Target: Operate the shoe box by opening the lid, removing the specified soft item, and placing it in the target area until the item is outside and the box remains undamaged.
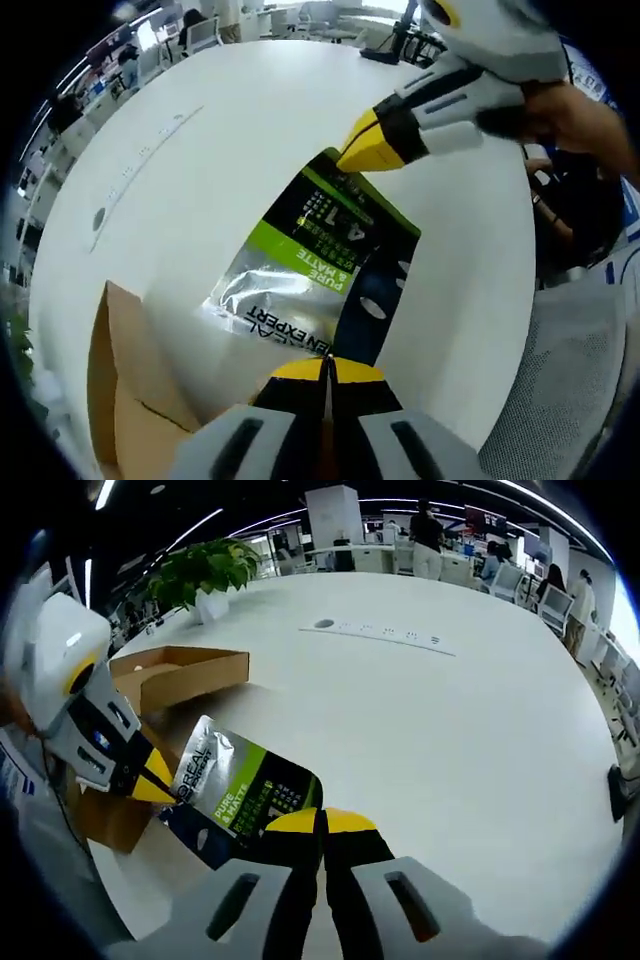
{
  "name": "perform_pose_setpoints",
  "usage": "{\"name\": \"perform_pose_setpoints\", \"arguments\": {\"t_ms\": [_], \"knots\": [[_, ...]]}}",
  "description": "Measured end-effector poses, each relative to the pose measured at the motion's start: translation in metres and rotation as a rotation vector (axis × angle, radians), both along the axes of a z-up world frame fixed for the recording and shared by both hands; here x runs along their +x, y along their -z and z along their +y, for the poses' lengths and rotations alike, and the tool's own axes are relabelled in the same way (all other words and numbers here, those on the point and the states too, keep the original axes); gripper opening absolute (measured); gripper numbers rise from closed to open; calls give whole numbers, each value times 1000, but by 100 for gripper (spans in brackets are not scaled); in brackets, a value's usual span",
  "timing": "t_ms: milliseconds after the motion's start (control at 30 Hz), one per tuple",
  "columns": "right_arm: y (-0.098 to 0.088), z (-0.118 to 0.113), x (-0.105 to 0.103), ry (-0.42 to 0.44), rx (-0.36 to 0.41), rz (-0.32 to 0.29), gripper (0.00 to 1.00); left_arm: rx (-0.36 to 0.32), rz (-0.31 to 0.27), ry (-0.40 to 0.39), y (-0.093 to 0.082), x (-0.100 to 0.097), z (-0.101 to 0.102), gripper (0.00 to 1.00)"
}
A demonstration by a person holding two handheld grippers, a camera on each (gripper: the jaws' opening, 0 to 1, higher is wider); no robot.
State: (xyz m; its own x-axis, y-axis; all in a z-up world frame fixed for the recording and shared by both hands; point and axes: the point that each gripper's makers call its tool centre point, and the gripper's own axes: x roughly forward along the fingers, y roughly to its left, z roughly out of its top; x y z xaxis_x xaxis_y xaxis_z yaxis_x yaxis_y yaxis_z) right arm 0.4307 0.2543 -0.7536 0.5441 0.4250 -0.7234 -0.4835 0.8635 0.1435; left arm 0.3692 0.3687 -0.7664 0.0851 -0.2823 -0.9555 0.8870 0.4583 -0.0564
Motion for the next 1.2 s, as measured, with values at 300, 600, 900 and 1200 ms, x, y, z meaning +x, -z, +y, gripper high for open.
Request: {"name": "perform_pose_setpoints", "arguments": {"t_ms": [300, 600, 900, 1200], "knots": [[7, -2, 0, -2, -8, 4, 0, 45, -4, 78, 11, -5, 0, 1], [12, -4, 4, 11, -11, 10, 0, 60, -15, 86, 13, -1, 2, 2], [15, -4, 7, 29, -15, 19, 0, 59, -55, 110, 1, 1, 5, 3], [14, -9, 9, 21, -47, -9, 4, -8, -77, 77, -22, 3, 4, 11]]}}
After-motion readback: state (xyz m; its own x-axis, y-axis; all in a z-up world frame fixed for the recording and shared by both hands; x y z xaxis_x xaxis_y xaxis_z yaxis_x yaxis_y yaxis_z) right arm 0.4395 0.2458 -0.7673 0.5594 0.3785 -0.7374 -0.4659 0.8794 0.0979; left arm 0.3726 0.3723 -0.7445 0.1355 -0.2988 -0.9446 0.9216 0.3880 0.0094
